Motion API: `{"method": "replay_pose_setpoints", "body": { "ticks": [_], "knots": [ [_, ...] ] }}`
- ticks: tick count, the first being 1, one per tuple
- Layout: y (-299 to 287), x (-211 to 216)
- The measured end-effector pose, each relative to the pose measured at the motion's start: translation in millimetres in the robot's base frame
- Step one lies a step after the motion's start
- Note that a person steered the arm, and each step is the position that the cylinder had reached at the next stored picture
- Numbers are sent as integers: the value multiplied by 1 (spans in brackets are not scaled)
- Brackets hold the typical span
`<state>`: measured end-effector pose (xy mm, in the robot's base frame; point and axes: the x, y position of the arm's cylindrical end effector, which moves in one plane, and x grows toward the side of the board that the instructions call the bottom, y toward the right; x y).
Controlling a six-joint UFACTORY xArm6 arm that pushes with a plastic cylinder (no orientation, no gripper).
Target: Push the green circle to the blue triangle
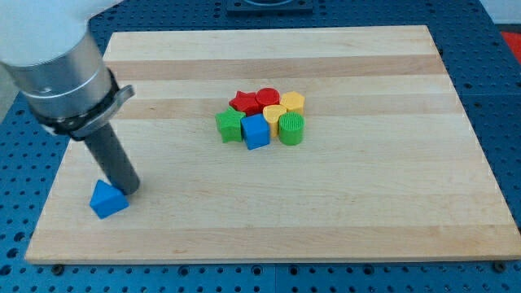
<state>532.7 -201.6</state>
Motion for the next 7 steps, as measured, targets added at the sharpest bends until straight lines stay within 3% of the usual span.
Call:
{"method": "replay_pose_setpoints", "body": {
  "ticks": [3,4,5,7],
  "knots": [
    [-33,19],
    [32,19],
    [155,19],
    [326,-50]
  ]
}}
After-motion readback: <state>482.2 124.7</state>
